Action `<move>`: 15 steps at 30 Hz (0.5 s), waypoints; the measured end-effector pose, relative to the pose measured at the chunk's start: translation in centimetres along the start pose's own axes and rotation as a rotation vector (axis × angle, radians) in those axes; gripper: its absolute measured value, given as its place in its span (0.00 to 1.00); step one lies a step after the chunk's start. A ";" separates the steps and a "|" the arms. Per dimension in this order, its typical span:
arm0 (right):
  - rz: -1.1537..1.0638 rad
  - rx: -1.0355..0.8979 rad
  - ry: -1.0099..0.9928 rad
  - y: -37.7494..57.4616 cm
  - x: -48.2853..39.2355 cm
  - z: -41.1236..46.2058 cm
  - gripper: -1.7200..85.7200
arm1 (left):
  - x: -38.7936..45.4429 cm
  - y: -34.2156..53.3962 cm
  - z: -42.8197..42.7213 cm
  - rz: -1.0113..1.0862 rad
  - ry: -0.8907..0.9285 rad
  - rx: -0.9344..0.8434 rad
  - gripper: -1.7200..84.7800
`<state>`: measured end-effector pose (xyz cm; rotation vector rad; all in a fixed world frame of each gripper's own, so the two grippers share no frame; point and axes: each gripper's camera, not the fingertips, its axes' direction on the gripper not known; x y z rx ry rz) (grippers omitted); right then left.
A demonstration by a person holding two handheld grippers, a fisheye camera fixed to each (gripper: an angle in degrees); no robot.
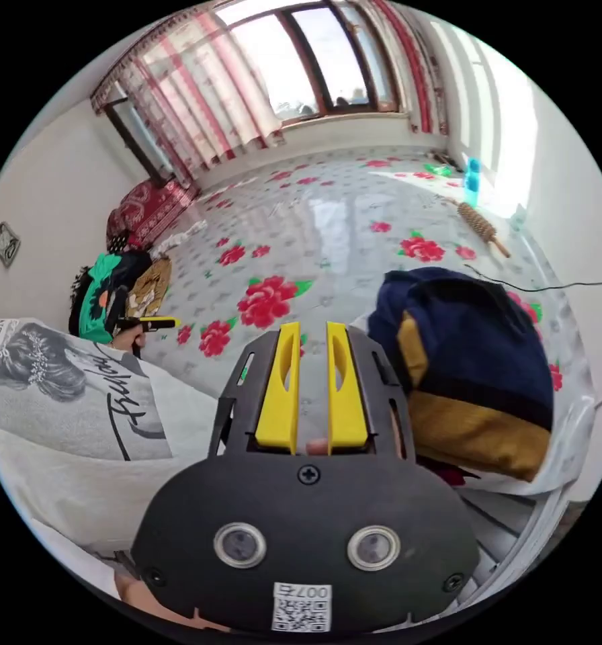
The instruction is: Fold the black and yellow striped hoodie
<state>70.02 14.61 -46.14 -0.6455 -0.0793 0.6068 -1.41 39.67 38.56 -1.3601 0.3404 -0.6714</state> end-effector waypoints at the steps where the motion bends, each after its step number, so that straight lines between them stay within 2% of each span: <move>1: -0.001 -0.062 -0.049 -1.0 -0.8 2.6 0.06 | -2.6 1.0 -0.6 -0.065 -0.040 0.011 0.09; 3: -0.055 -0.235 -0.194 -4.0 -5.3 11.2 0.05 | -6.3 2.2 -1.6 -0.136 -0.100 0.018 0.11; 5: -0.120 -0.314 -0.175 -5.9 -9.7 15.9 0.04 | -10.7 3.3 -3.0 -0.195 -0.183 0.034 0.12; 10: -0.400 -0.551 0.048 -8.5 -20.8 25.6 0.03 | -20.0 4.5 -5.1 -0.348 -0.345 0.029 0.13; 12: -0.540 -0.734 0.202 -7.7 -24.0 30.4 0.03 | -23.4 4.6 -5.6 -0.396 -0.383 0.027 0.14; 14: -0.571 -0.662 0.241 -8.2 -25.8 30.9 0.04 | -27.6 4.0 -5.7 -0.418 -0.395 0.004 0.15; 15: -0.511 -0.682 0.257 -8.6 -26.2 31.6 0.04 | -28.5 3.7 -5.6 -0.419 -0.398 -0.004 0.15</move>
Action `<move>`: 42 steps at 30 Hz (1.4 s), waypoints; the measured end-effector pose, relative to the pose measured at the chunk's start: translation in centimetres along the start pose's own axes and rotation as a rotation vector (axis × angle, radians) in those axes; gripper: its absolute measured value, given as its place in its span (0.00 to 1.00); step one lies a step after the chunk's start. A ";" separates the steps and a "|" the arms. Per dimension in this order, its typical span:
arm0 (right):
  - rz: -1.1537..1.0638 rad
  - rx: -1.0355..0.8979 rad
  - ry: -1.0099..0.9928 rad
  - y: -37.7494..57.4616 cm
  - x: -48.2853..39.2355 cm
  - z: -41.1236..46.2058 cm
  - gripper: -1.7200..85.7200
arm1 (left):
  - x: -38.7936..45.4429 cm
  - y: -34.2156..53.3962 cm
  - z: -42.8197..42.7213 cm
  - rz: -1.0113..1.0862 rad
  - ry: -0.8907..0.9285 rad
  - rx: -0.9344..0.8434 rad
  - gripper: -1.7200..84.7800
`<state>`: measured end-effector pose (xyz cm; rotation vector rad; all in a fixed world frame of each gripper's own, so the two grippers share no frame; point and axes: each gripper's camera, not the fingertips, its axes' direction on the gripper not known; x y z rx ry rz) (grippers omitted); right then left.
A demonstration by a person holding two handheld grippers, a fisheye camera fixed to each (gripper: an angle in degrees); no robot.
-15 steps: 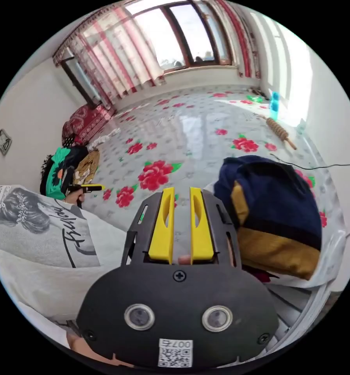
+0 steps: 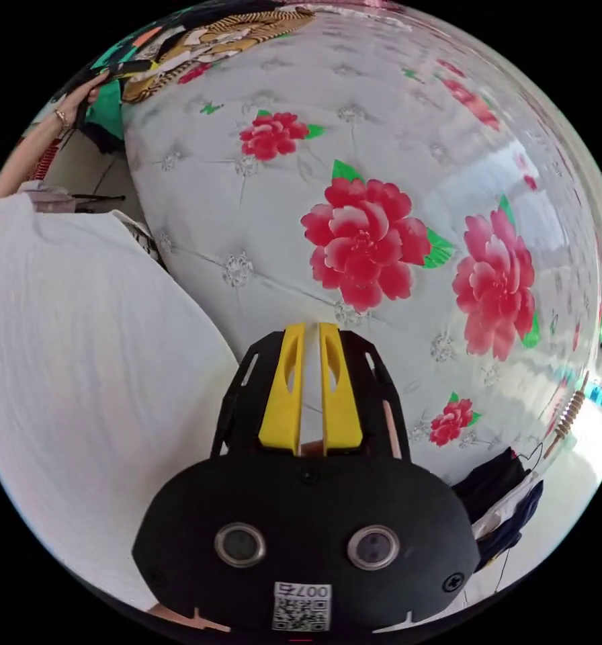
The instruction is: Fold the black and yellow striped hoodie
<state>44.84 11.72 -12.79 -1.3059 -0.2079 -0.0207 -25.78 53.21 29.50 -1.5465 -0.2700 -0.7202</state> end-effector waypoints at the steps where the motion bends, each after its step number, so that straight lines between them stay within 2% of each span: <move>1: 0.034 -0.009 -0.010 -0.4 0.1 0.0 0.04 | -1.0 -1.2 0.8 0.010 -0.010 -0.009 0.15; 7: 0.270 -0.013 -0.123 -2.6 1.0 -0.1 0.04 | -4.5 -8.0 5.0 0.025 -0.117 -0.090 0.16; 9: 0.346 -0.018 -0.138 -3.4 0.9 -0.1 0.04 | -5.5 -9.5 7.2 0.016 -0.087 -0.188 0.15; 12: 0.411 -0.037 -0.112 -4.5 0.2 0.0 0.04 | -6.4 -11.2 6.9 0.039 -0.030 -0.219 0.11; 14: 0.435 -0.045 -0.084 -5.1 -0.4 0.1 0.03 | -5.8 -10.8 4.1 0.153 0.050 -0.078 0.08; 18: 0.456 -0.064 -0.047 -6.2 -1.3 0.3 0.03 | -4.6 -8.8 -3.0 0.249 0.204 0.164 0.08; 21: 0.464 -0.075 -0.063 -6.9 -1.4 0.3 0.03 | -2.1 -6.6 -8.7 0.430 0.357 0.276 0.07; 23: 0.487 0.038 -0.119 -7.2 -1.4 -1.1 0.03 | 1.8 -4.4 -11.7 0.711 0.540 0.262 0.07; 24: 0.499 0.140 -0.162 -7.5 -1.5 -2.3 0.03 | 3.2 -3.7 -12.2 0.802 0.580 0.240 0.07; 26: 0.503 0.296 -0.211 -7.9 -1.7 -4.1 0.04 | 9.0 0.6 -12.1 1.179 0.650 0.095 0.07; 28: 0.487 0.409 -0.247 -8.6 -1.8 -5.4 0.05 | 12.2 3.8 -10.4 1.341 0.672 -0.016 0.07; 31: 0.449 0.479 -0.278 -9.9 -1.9 -6.2 0.07 | 12.6 3.8 -8.7 1.192 0.722 -0.067 0.07; 34: 0.396 0.447 -0.250 -11.5 -1.6 -6.2 0.10 | 8.0 0.7 -8.6 0.966 0.899 -0.056 0.07; 35: 0.371 0.442 -0.216 -12.2 -1.5 -6.3 0.10 | 5.7 -0.7 -8.5 0.868 0.903 -0.028 0.07; 36: 0.353 0.443 -0.181 -12.9 -1.2 -6.6 0.11 | 4.5 -1.3 -8.4 0.824 0.887 -0.015 0.07; 40: 0.281 0.448 -0.123 -16.4 -0.3 -7.8 0.12 | -2.0 -4.8 -8.2 0.565 0.597 0.102 0.07; 42: 0.203 0.442 -0.079 -19.8 -0.4 -8.5 0.13 | -3.5 -5.9 -8.1 0.465 0.526 0.127 0.07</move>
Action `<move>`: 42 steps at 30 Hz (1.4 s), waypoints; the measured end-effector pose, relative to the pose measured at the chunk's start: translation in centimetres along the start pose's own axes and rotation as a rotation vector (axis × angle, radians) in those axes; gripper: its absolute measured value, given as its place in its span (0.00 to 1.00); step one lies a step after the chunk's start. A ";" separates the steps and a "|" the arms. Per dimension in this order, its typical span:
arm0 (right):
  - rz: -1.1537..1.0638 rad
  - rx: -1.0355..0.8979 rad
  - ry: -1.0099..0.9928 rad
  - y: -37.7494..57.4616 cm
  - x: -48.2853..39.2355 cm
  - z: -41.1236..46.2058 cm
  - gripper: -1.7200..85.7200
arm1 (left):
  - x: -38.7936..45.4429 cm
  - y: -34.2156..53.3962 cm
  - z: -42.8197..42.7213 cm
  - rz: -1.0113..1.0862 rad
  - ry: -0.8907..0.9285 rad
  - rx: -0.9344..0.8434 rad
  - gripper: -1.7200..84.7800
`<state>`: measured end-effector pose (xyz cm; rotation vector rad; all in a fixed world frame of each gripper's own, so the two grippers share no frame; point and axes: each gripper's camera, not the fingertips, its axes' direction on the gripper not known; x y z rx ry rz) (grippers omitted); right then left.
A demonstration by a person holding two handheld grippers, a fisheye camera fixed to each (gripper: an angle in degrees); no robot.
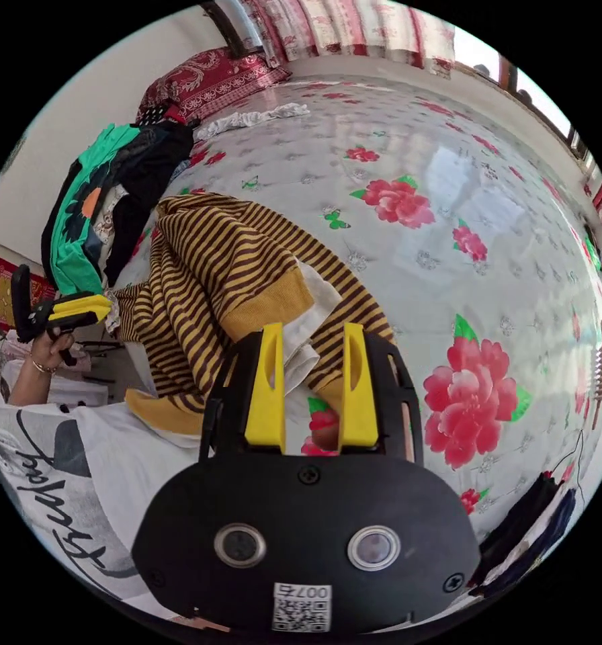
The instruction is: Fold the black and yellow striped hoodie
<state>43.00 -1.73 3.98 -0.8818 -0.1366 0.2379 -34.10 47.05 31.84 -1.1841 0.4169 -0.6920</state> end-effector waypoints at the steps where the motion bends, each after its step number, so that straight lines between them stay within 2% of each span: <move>1: -0.025 -0.001 0.001 -0.8 -0.4 0.3 0.13 | -0.8 -0.3 0.1 -0.054 -0.021 0.012 0.08; 4: -0.149 -0.037 -0.011 -4.9 -2.8 2.4 0.14 | -1.6 -1.3 2.2 -0.157 -0.065 -0.048 0.10; 8: -0.221 -0.217 -0.028 -7.5 -5.2 7.3 0.12 | -1.3 -2.2 7.3 -0.205 -0.136 -0.219 0.11; 12: -0.198 -0.220 -0.170 -4.6 -3.8 6.6 0.07 | -2.3 -2.1 7.6 -0.260 -0.102 -0.177 0.12; 16: -0.232 -0.257 -0.137 2.1 -2.6 4.6 0.04 | -2.4 -2.4 7.4 -0.218 -0.094 -0.172 0.12; 19: -0.141 -0.312 -0.198 6.2 -0.5 3.0 0.04 | -2.6 -3.3 6.9 -0.247 -0.087 -0.192 0.11; 24: 0.040 0.007 -0.133 5.1 3.2 -3.7 0.06 | -3.0 -5.2 3.7 -0.283 -0.095 -0.027 0.07; 26: 0.079 0.065 -0.112 3.3 4.1 -3.4 0.07 | -3.4 -6.8 4.0 -0.236 -0.020 -0.020 0.08; 27: 0.101 0.051 -0.085 1.9 4.6 -2.1 0.07 | -3.4 -7.2 4.5 -0.223 0.008 -0.042 0.08; 29: 0.134 -0.013 -0.090 -0.2 5.0 0.5 0.07 | -2.9 -8.1 7.6 -0.157 0.081 -0.243 0.12; 30: 0.134 -0.067 -0.117 -1.3 4.6 2.1 0.06 | -2.5 -8.0 8.3 -0.146 0.054 -0.290 0.13; 31: 0.133 -0.094 -0.125 -1.7 4.3 2.9 0.06 | -1.4 -7.9 8.0 -0.082 -0.014 -0.245 0.13; 33: 0.124 -0.173 -0.110 -2.2 2.5 5.4 0.04 | 0.4 -7.7 8.2 -0.001 -0.097 -0.263 0.13; 35: 0.142 -0.115 -0.010 -1.5 1.3 5.1 0.03 | 2.3 -7.6 8.5 0.097 -0.145 -0.292 0.10; 39: 0.124 -0.110 0.003 0.7 0.9 3.6 0.02 | 2.6 -7.9 8.5 0.121 -0.127 -0.331 0.07; 42: 0.192 -0.011 0.110 3.1 2.5 -0.7 0.02 | 1.1 -7.9 6.3 0.053 -0.106 -0.266 0.07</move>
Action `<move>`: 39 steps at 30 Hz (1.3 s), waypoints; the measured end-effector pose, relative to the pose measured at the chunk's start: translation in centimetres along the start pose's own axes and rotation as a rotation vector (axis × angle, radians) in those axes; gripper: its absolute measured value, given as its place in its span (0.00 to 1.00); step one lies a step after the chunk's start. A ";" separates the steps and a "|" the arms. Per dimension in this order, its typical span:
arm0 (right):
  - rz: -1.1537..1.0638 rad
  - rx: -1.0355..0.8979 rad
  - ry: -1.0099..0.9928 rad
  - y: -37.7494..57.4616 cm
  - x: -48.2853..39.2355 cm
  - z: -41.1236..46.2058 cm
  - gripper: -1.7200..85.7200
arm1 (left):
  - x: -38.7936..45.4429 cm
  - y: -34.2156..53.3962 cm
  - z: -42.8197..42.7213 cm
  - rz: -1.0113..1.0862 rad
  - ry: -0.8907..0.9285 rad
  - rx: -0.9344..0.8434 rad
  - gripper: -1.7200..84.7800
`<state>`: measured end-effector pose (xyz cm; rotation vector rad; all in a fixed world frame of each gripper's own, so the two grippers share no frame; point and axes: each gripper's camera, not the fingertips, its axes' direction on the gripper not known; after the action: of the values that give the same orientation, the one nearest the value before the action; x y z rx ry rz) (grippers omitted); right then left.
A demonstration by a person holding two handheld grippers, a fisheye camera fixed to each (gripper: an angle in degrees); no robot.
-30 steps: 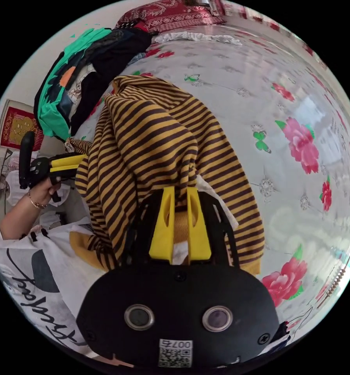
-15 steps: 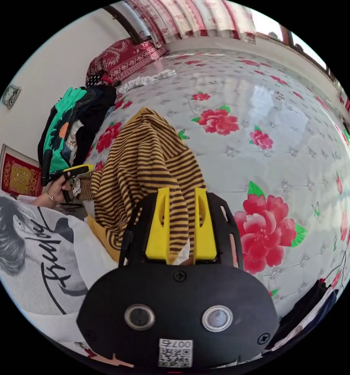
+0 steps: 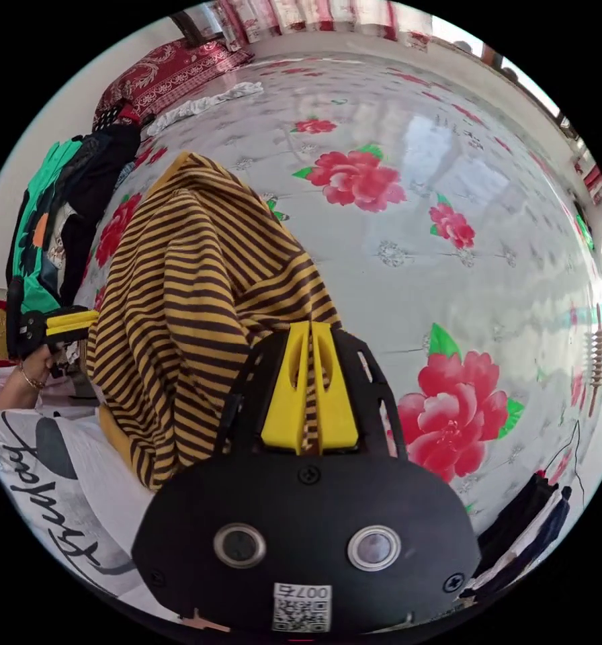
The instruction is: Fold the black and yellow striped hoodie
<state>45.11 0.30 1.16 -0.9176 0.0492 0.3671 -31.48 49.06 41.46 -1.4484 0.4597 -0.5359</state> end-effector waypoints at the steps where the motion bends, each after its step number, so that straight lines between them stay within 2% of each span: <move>1: 0.017 0.025 0.008 0.5 0.7 -1.1 0.02 | -0.9 0.4 -1.3 -0.042 0.020 0.037 0.07; 6: 0.110 0.275 0.265 6.0 5.3 -14.1 0.02 | -3.0 2.2 -8.5 -0.080 -0.027 0.199 0.06; 12: 0.242 0.576 0.441 14.6 6.8 -27.3 0.02 | -3.7 4.8 -18.0 -0.078 -0.135 0.449 0.06; 18: 0.238 0.689 0.528 19.1 6.7 -32.3 0.02 | -2.8 5.7 -24.1 -0.033 -0.161 0.667 0.06; 21: 0.209 0.722 0.545 17.5 8.3 -33.9 0.02 | -2.7 3.1 -25.8 0.023 -0.230 0.773 0.06; 23: 0.232 0.752 0.510 15.7 10.3 -34.7 0.02 | -4.8 -1.3 -25.7 -0.055 -0.194 0.834 0.06; 26: 0.400 0.776 0.458 12.4 14.9 -34.2 0.02 | -8.2 -7.6 -23.2 -0.220 -0.094 0.769 0.08; 29: 0.440 0.632 0.375 10.5 18.0 -31.3 0.03 | -9.7 -9.6 -19.7 -0.330 -0.160 0.667 0.10; 33: 0.307 0.465 0.117 13.7 17.4 -23.9 0.06 | -8.8 -6.6 -13.9 -0.273 -0.153 0.545 0.11; 34: 0.297 0.427 0.089 14.4 17.2 -22.4 0.06 | -8.8 -5.0 -11.1 -0.275 -0.132 0.464 0.11; 37: 0.334 0.216 -0.034 18.6 16.5 -15.0 0.08 | -9.2 -1.0 -4.5 -0.308 -0.077 0.241 0.12; 39: 0.383 0.104 -0.116 21.1 16.6 -11.2 0.09 | -9.4 0.8 -2.2 -0.328 -0.058 0.161 0.12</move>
<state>54.96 7.99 -25.12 -0.7805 0.1377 0.7655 -40.22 52.99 40.28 -1.3863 0.1280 -0.7721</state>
